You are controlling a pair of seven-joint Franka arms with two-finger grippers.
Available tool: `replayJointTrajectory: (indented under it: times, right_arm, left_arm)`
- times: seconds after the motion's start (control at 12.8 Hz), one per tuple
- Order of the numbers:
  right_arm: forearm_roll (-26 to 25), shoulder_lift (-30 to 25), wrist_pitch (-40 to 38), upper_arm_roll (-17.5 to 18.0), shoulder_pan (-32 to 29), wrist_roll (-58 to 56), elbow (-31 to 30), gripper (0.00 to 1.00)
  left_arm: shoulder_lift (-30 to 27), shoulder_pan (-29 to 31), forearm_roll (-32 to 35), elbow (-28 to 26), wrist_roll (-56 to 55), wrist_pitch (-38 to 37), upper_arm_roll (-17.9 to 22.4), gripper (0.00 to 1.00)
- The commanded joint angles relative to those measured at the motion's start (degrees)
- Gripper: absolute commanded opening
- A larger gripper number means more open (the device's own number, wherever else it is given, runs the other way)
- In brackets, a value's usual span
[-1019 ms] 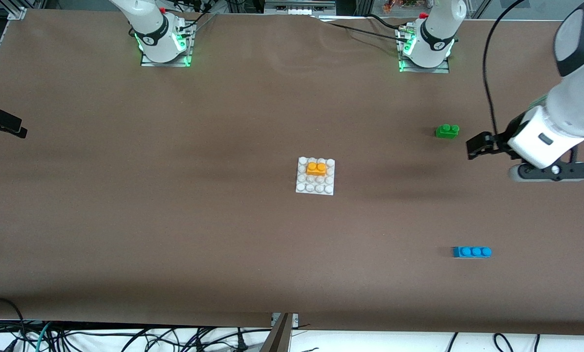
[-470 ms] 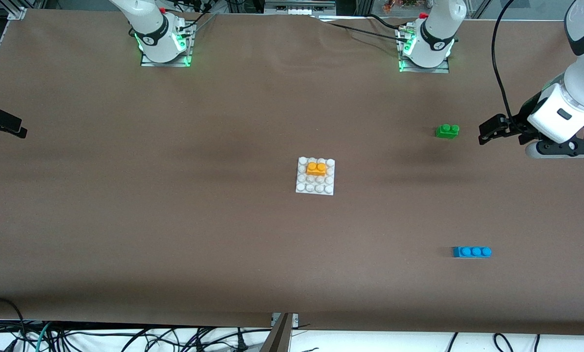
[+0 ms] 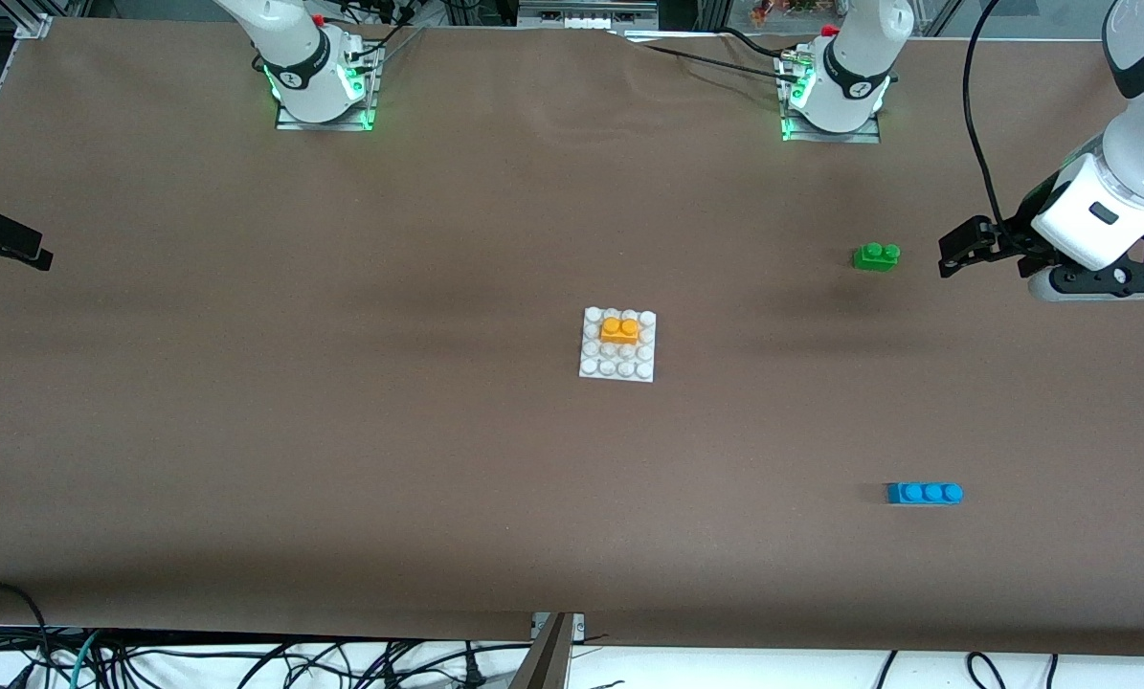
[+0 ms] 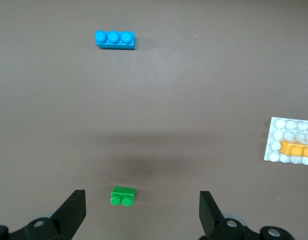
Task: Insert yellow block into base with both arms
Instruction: 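Open the left gripper and lift it away from the base plate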
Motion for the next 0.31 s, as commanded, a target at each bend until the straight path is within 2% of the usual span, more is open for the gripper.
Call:
replayJointTrajectory:
  times: [0.0,0.24]
  right_arm:
    - [-0.8,-0.3,-0.1,0.1,-0.3,-0.6,0.0,1.0]
    - [-0.8,-0.3,-0.1,0.0,-0.5,-0.7,0.0,1.0]
  left_arm:
    - [-1.7,-1.3,1.1,-1.7,0.9,0.3,0.8,1.0]
    - [-1.7,-1.4,1.1,-1.5,1.1,0.1,0.8,1.0]
